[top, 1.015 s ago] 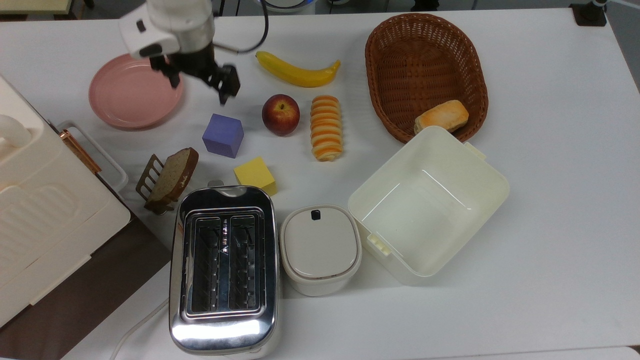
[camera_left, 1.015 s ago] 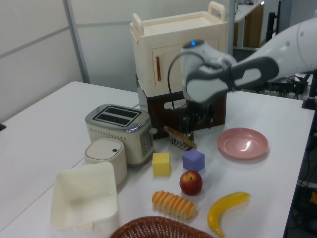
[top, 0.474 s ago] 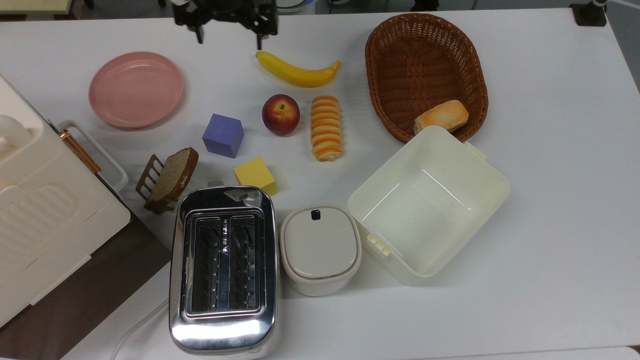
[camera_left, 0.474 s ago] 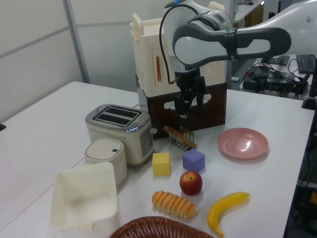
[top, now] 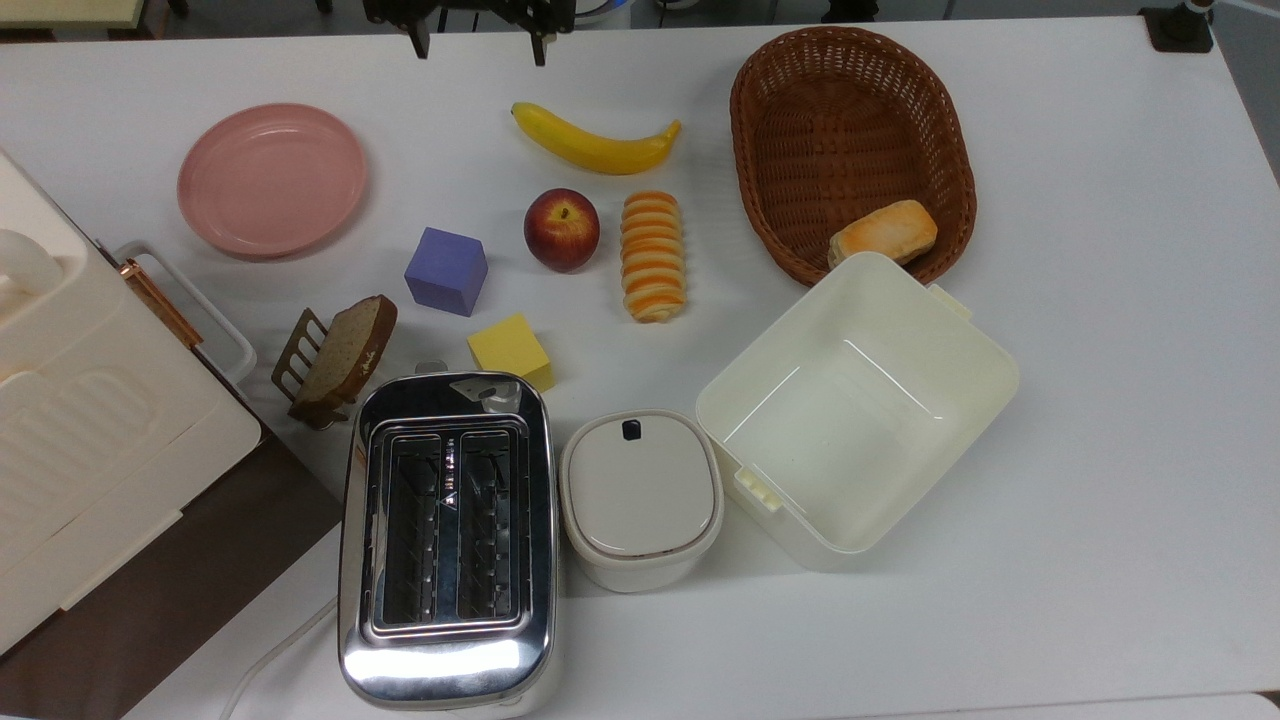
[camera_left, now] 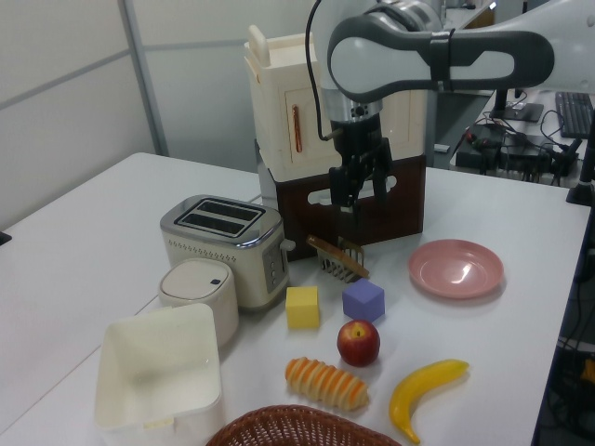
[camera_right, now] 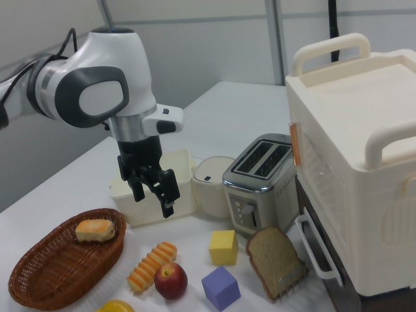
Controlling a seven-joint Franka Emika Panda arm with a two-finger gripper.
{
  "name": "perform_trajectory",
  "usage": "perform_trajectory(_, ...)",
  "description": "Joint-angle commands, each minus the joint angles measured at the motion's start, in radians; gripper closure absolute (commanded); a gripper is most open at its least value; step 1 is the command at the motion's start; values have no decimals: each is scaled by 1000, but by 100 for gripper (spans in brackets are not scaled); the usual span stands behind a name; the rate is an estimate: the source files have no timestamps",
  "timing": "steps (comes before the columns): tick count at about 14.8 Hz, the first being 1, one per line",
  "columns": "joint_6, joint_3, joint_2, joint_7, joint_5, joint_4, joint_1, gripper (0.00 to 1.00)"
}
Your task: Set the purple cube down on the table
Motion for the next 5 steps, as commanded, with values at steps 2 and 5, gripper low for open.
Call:
perform_trajectory(2,-31,-18,-14,-16,12,7,11,0)
perform_trajectory(5,-28,-22,-14,-11,6,13,11,0)
